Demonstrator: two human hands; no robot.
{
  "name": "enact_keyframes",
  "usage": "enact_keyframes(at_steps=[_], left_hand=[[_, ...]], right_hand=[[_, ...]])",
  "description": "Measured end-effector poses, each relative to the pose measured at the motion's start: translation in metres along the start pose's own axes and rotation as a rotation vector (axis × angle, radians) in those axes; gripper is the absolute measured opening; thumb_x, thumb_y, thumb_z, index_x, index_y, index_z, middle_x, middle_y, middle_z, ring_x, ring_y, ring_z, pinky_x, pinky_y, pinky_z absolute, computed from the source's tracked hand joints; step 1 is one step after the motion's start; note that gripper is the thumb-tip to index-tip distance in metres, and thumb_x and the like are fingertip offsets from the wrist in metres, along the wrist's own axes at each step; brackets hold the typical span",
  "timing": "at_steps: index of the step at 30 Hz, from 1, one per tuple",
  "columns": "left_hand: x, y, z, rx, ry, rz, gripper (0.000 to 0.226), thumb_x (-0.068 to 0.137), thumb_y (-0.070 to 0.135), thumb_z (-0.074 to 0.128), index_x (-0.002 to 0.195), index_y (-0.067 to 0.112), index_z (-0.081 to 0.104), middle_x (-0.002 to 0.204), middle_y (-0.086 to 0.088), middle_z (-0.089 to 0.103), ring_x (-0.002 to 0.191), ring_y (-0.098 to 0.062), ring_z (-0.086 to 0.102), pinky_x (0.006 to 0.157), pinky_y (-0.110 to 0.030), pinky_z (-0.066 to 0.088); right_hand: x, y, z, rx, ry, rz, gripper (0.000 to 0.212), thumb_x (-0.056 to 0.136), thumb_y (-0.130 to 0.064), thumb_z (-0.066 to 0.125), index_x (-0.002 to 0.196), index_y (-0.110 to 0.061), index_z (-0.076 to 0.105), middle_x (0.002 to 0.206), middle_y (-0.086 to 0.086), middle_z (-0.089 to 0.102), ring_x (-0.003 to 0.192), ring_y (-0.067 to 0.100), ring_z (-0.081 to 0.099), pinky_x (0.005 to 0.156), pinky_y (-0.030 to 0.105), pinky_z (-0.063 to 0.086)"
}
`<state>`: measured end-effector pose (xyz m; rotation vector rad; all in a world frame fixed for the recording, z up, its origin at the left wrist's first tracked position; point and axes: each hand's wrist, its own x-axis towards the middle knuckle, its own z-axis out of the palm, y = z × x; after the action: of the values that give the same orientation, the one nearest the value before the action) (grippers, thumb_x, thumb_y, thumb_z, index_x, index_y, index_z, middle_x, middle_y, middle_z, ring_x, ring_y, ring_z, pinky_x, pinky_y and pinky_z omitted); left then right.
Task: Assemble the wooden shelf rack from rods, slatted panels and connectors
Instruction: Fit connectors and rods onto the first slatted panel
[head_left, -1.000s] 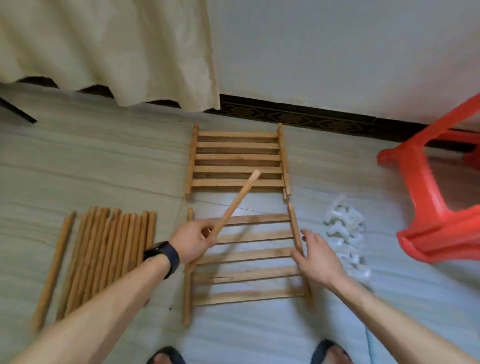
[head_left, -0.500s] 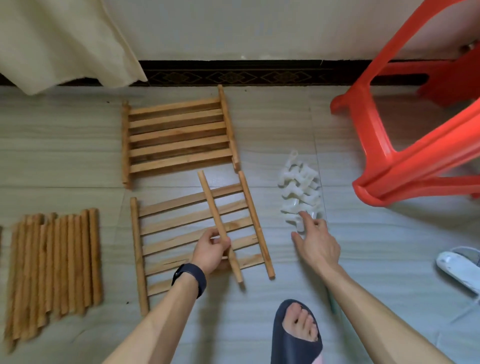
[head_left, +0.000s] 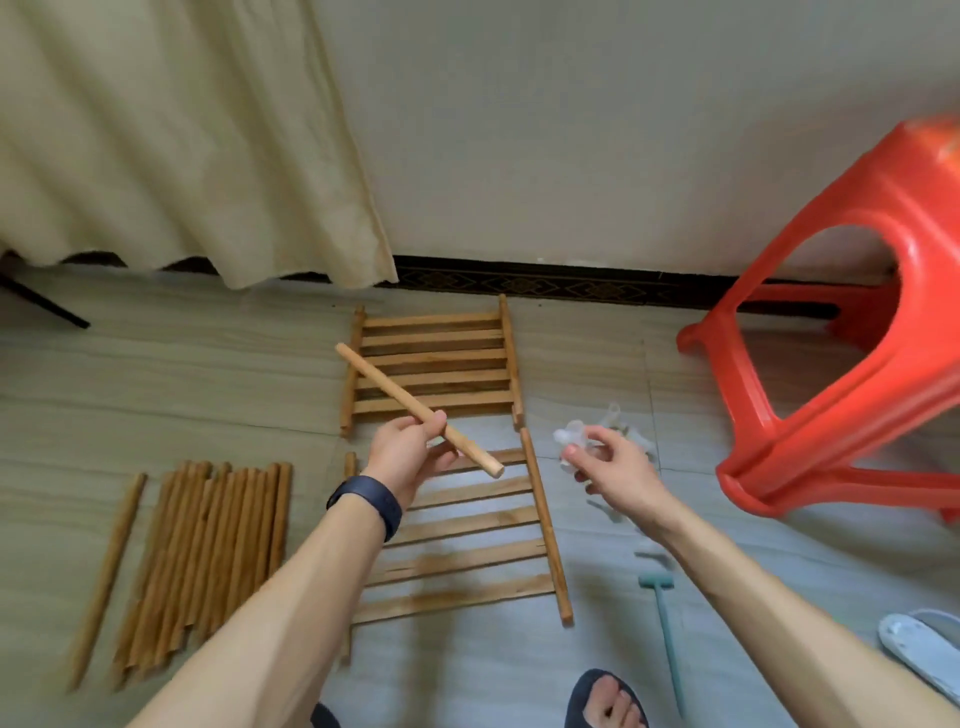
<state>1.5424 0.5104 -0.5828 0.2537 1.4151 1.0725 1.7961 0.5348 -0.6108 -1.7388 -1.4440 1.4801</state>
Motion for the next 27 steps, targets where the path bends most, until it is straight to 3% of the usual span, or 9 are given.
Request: enact_keyframes(at_steps=[2,5,11,14,18,23,27], left_hand=[[-0.027,0.038,0.001,-0.03,-0.039,0.08,0.031,0.098,0.014,0.063,0.123,-0.001,0.058,0.11,-0.017,0.072,0.096,-0.026,0.074,0.076,-0.032,0.062],[-0.069,0.082,0.0,-0.063,-0.058,0.214,0.029,0.096,0.018,0.067,0.117,-0.001,0.062,0.102,-0.015,0.075,0.091,-0.026,0.075,0.07,-0.029,0.062],[-0.13,0.122,-0.015,-0.182,-0.048,0.351,0.03,0.098,0.014,0.064,0.12,-0.006,0.062,0.114,-0.021,0.072,0.097,-0.028,0.074,0.078,-0.032,0.062],[-0.145,0.116,-0.023,-0.207,-0.026,0.37,0.031,0.097,0.014,0.064,0.121,-0.007,0.061,0.115,-0.021,0.071,0.098,-0.026,0.074,0.079,-0.031,0.062],[-0.152,0.104,-0.028,-0.225,-0.004,0.361,0.027,0.097,0.013,0.064,0.117,-0.006,0.063,0.112,-0.021,0.072,0.087,-0.023,0.076,0.075,-0.03,0.063],[-0.158,0.106,-0.035,-0.205,-0.008,0.389,0.015,0.097,0.012,0.064,0.107,0.001,0.063,0.11,-0.02,0.073,0.093,-0.027,0.075,0.078,-0.032,0.062],[-0.159,0.105,-0.038,-0.199,-0.011,0.393,0.014,0.097,0.014,0.065,0.104,0.003,0.064,0.107,-0.019,0.074,0.09,-0.025,0.076,0.078,-0.031,0.062]], right_hand=[[-0.015,-0.057,0.0,0.162,-0.033,-0.097,0.026,0.094,-0.028,0.069,0.116,-0.015,0.064,0.098,0.005,0.074,0.072,0.009,0.064,0.066,0.024,0.05],[-0.043,-0.129,0.005,0.354,-0.065,-0.186,0.034,0.09,-0.024,0.074,0.118,-0.01,0.062,0.098,0.01,0.073,0.073,0.013,0.064,0.07,0.029,0.052],[-0.094,-0.203,0.018,0.405,-0.089,-0.223,0.042,0.09,-0.013,0.073,0.126,-0.008,0.053,0.107,0.016,0.069,0.077,0.019,0.063,0.069,0.029,0.054],[-0.116,-0.211,0.029,0.452,-0.099,-0.229,0.045,0.091,-0.005,0.069,0.132,-0.007,0.05,0.097,0.013,0.068,0.076,0.021,0.065,0.072,0.029,0.058],[-0.134,-0.196,0.043,0.525,-0.136,-0.26,0.05,0.09,0.001,0.068,0.135,-0.01,0.048,0.103,0.011,0.07,0.089,0.021,0.071,0.082,0.03,0.061],[-0.138,-0.18,0.033,0.38,-0.14,-0.363,0.056,0.085,0.003,0.074,0.131,-0.025,0.056,0.108,0.01,0.074,0.101,0.027,0.073,0.095,0.043,0.057],[-0.139,-0.175,0.035,0.208,-0.097,-0.449,0.056,0.085,-0.008,0.078,0.127,-0.038,0.059,0.114,0.006,0.071,0.103,0.017,0.071,0.089,0.032,0.059]])
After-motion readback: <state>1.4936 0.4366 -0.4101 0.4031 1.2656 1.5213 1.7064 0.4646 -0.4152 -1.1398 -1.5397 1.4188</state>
